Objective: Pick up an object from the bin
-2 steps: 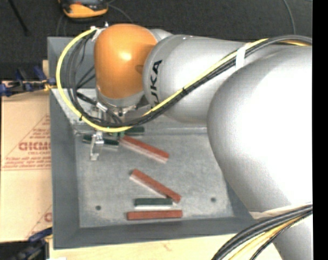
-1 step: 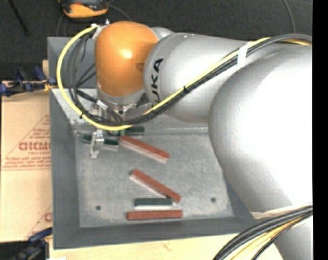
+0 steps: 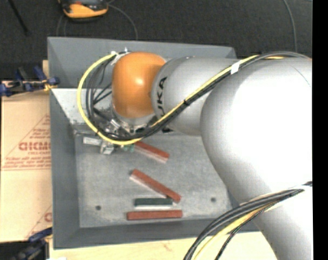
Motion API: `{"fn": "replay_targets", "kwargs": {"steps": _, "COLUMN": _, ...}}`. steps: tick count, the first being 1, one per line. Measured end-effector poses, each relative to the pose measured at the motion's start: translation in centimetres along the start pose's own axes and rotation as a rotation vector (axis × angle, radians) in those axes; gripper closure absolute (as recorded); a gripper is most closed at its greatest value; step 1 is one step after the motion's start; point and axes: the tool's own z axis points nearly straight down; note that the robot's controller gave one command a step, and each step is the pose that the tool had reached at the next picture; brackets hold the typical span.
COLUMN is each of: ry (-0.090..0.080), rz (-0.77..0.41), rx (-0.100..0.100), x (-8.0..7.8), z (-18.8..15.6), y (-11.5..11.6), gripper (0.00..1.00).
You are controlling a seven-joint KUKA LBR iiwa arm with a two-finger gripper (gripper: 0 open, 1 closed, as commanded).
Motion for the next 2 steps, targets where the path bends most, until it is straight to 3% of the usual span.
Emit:
{"fn": "replay_targets", "kwargs": {"steps": 1, "ry": 0.0, "rz": 0.001, "rx": 0.0, "x": 0.0, "z": 0.0, "y": 0.0, "gripper": 1.0}}
{"fn": "replay_targets", "kwargs": {"steps": 2, "ry": 0.023, "rz": 0.009, "rx": 0.012, "x": -0.6, "z": -2.9, "y": -0.2, "gripper": 1.0}}
